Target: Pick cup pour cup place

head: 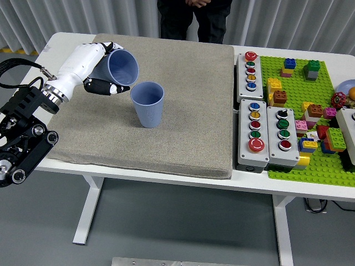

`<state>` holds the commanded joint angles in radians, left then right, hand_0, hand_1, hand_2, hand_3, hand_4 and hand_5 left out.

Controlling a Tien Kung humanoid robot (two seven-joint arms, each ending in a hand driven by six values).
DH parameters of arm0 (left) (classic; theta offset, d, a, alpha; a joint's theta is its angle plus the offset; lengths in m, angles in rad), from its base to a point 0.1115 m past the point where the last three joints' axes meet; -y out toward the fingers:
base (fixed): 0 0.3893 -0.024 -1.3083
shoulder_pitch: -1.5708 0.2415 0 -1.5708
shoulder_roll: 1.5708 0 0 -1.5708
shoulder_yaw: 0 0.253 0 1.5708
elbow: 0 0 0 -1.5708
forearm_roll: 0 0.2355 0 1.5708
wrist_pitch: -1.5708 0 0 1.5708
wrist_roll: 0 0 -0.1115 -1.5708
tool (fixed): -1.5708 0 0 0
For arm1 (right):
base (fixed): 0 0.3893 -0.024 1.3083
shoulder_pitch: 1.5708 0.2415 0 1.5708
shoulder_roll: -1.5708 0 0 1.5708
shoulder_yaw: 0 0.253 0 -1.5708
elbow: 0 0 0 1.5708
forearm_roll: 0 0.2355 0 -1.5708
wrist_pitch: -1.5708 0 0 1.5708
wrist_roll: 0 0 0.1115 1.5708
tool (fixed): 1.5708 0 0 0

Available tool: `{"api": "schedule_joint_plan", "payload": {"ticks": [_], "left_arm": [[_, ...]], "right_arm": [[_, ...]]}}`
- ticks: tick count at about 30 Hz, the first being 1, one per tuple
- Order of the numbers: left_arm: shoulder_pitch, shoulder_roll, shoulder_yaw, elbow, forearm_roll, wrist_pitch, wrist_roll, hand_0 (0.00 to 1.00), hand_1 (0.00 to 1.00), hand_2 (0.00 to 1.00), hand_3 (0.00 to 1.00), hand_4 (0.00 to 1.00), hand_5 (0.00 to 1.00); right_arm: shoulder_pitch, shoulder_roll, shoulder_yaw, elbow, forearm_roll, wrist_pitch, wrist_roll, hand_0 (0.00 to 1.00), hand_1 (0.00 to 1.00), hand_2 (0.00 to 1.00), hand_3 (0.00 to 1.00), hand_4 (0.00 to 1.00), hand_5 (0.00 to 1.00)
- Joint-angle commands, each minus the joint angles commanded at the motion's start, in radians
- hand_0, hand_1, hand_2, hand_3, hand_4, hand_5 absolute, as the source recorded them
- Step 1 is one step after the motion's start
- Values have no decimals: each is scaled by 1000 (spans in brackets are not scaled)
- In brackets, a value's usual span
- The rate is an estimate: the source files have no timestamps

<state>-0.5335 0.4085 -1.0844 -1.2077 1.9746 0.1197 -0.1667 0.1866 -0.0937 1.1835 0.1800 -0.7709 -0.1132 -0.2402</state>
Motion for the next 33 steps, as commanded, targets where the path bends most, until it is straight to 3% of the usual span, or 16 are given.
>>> {"api": "schedule_joint_plan", "payload": {"ticks": [14, 33], "left_arm": [[-16, 15, 32, -5, 125, 27, 10, 603, 528, 539, 530, 870, 82], [-26, 27, 79, -18, 185, 72, 28, 601, 528, 538, 527, 862, 86]], "right_arm": [[1, 0, -2, 0, 3, -1, 1, 724, 694, 745, 704, 327, 269], [-5, 0, -2, 0, 1, 0, 0, 725, 694, 745, 705, 329, 270]]}}
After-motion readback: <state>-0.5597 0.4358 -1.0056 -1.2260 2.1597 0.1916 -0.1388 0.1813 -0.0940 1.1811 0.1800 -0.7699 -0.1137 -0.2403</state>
